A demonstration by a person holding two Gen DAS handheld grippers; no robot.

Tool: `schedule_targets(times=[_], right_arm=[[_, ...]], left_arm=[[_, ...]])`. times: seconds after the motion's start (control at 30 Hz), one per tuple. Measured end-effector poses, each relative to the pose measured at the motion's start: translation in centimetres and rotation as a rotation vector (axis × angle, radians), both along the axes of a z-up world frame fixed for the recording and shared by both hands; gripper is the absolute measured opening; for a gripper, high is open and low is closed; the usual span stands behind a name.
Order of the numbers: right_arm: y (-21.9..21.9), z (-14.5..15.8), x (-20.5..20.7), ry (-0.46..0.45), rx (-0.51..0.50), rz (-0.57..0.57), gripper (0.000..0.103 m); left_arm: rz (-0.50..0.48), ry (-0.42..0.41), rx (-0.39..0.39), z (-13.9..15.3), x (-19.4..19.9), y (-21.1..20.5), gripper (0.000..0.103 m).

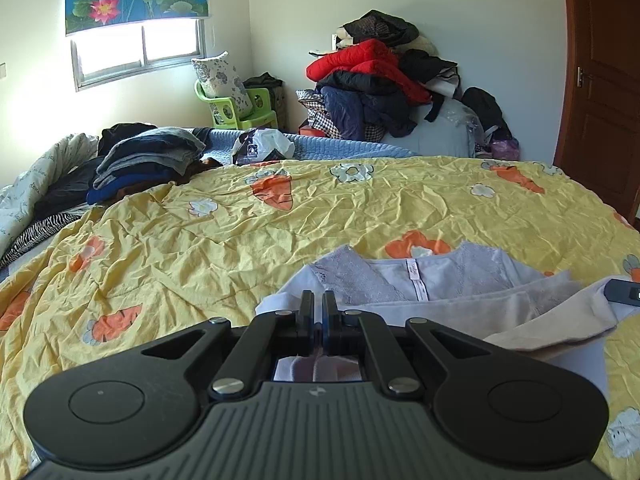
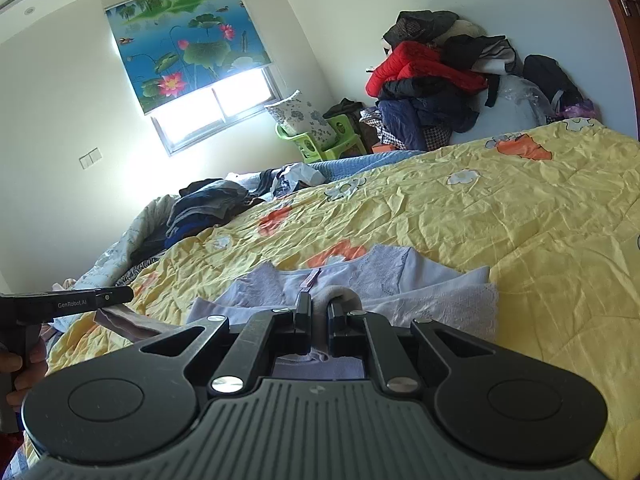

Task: Fold small clothes
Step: 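Lift the hem with both tools and fold it toward the collar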

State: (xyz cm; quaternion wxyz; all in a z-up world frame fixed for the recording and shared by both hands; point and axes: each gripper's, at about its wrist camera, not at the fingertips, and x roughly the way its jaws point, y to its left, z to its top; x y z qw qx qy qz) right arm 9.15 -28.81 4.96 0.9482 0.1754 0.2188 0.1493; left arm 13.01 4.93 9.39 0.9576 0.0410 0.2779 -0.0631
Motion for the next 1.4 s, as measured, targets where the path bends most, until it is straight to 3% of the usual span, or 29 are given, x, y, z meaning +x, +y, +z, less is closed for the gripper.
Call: schedule_targets(times=[0.83, 1.07, 1.3, 1.37, 1.4], right_arm=[[-1.1, -4.3, 11.6, 0.139, 0.072, -0.046, 0.012], [-1.1, -5.0, 12.3, 0.16, 0.059, -0.033, 0.013], [-1.0, -5.4, 12.4, 0.172, 0.05, -0.028, 0.014], [-0.9, -5.3, 12.4, 0.172, 0.049, -0.029, 0.015], [-0.9, -5.3, 12.4, 0.171, 0.049, -0.028, 0.015]], left_arm=[[0.12, 0.042, 0.087, -3.3, 12.1, -1.1, 0.003], [0.066, 0.096, 0.016, -3.4, 9.9, 1.7, 0.004], [-0.066, 0.301, -0.18, -4.6, 5.2, 3.2, 0.008], [-0.078, 0.349, -0.213, -5.2, 4.7, 3.2, 0.012], [-0.079, 0.369, -0.229, -5.5, 4.7, 3.1, 0.02]])
